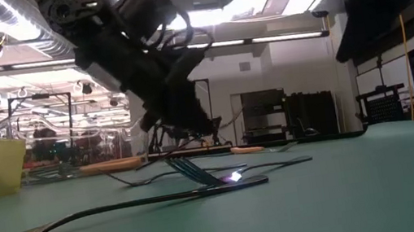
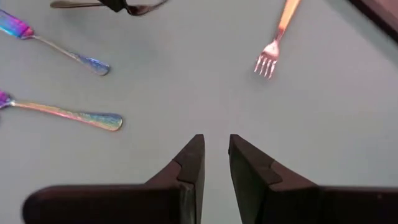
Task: Sort silverware by color (type)
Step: Put the black fork in the bottom transparent bin
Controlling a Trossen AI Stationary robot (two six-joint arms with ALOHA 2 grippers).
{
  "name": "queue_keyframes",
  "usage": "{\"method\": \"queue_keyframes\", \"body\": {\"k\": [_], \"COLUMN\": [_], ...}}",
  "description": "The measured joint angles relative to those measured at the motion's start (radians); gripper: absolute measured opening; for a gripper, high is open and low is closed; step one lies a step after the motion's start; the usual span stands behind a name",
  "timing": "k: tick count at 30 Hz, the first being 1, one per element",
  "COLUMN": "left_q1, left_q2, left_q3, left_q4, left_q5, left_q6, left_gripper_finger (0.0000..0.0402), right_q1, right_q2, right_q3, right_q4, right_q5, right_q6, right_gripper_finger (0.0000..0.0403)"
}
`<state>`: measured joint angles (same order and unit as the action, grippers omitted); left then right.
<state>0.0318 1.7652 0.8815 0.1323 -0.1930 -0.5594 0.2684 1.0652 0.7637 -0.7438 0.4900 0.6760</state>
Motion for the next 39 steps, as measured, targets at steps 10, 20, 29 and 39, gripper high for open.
{"method": "queue_keyframes", "body": {"k": [10,20,29,39], "left_q1": [0.001,0.001,0.001,0.001], "left_q2": [-0.003,-0.004,-0.005,-0.005], "left_q3": [0.001,0.003,0.003,0.003], "left_q4": [0.252,0.469,0.595,0.641], "left_q5": [-0.036,-0.063,-0.175,-0.265], "left_q6": [0.000,0.019,0.046,0.081], "left_gripper_finger": [0.0008,0.0008,0.0008,0.0008], "right_q1": [0.000,0.000,0.000,-0.002], "right_q2": [0.014,0.045,0.106,0.261], "right_q3": [-0.170,-0.229,-0.228,-0.229], "right_q4": [0.397,0.648,0.866,1.199], "right_q5": [0.018,0.090,0.234,0.305], "right_q6": [0.053,0.052,0.051,0.026], "right_gripper_finger": [0.0062,0.0062,0.0062,0.0062]}}
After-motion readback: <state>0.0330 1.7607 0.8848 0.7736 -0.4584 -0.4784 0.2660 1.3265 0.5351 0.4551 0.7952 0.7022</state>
